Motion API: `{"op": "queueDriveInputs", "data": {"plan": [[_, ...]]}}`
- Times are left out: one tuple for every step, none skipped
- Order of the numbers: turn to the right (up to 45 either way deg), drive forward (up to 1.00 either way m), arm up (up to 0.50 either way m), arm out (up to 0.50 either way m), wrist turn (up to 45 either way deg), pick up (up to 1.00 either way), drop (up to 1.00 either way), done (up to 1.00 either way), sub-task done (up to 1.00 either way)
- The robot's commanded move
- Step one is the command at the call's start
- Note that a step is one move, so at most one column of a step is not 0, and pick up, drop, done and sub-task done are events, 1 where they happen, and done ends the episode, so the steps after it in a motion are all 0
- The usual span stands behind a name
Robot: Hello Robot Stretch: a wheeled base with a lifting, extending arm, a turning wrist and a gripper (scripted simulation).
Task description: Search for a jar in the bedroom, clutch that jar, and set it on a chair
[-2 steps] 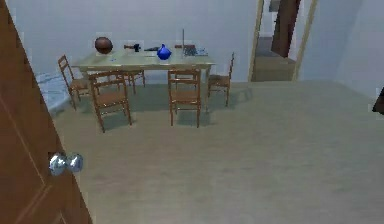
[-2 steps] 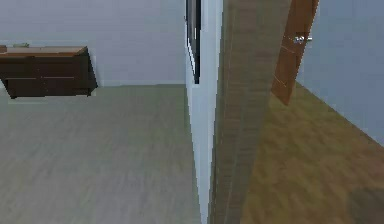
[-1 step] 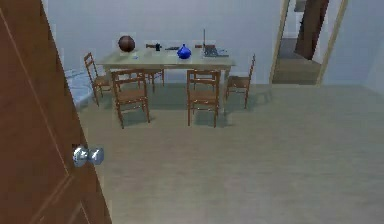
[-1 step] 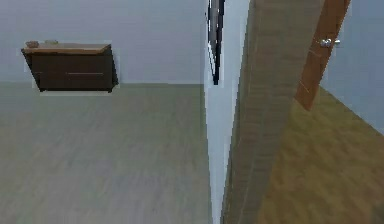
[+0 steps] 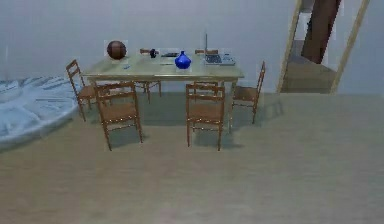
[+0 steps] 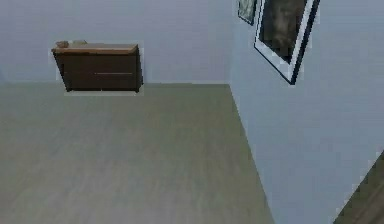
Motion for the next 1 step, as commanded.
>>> {"op": "queueDriveInputs", "data": {"plan": [[-6.0, 0.0, 0.0, 0.0, 0.0, 0.0, 0.0, 0.0, 0.0]]}}
